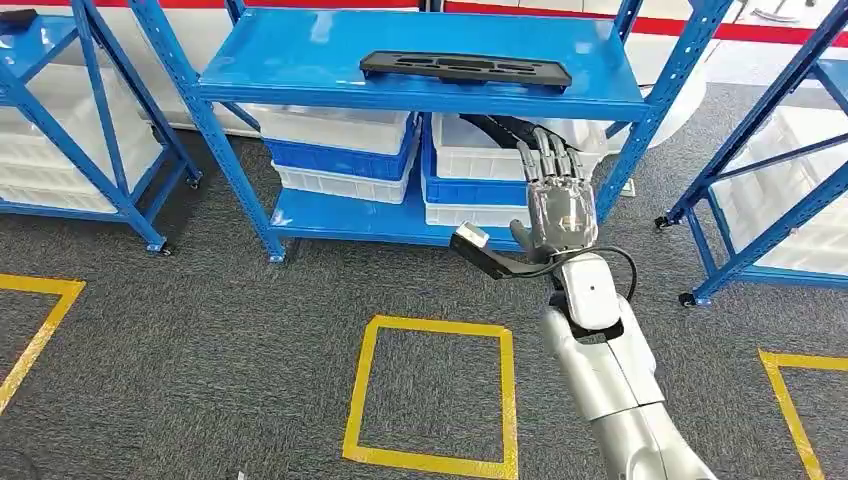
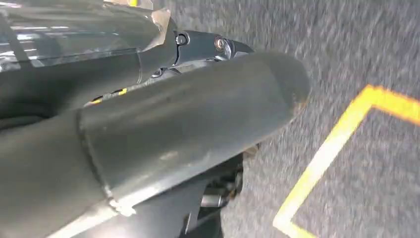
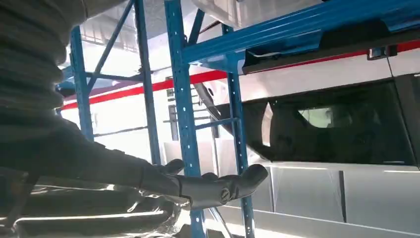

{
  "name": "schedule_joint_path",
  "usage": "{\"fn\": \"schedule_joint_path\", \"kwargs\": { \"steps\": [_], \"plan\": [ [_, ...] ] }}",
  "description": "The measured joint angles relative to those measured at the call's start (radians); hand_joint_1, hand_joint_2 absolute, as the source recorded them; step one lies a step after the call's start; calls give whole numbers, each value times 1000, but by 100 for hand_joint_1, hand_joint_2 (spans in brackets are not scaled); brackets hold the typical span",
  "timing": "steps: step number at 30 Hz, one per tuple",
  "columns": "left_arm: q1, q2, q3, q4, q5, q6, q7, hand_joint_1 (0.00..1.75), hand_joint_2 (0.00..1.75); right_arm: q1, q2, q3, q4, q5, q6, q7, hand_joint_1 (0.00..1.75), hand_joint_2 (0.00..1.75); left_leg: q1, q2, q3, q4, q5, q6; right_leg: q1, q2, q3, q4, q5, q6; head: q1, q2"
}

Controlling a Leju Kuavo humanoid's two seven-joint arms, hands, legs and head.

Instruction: Take the parts from the cabinet and place them on the table.

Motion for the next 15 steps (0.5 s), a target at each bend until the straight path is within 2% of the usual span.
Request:
{"fn": "schedule_joint_path", "kwargs": {
  "steps": [13, 14, 15],
  "plan": [
    [0, 0, 0, 0, -3, 17, -3, 0, 0, 0, 0, 0, 6, 0, 0, 0, 0, 175, 0, 0, 0, 0, 0, 0, 0, 0, 0, 0, 0, 0, 0, 0],
    [-4, -9, -16, 0, -66, 205, -34, 0, 0, 0, 0, 0, 12, 0, -8, 5, 0, 175, 0, 0, 0, 0, 0, 0, 0, 0, 0, 0, 0, 0, 0, 0],
    [-4, -9, -21, 0, -74, 205, -43, 0, 0, 0, 0, 0, 13, 0, -10, 6, 0, 175, 0, 0, 0, 0, 0, 0, 0, 0, 0, 0, 0, 0, 0, 0]
  ]
}}
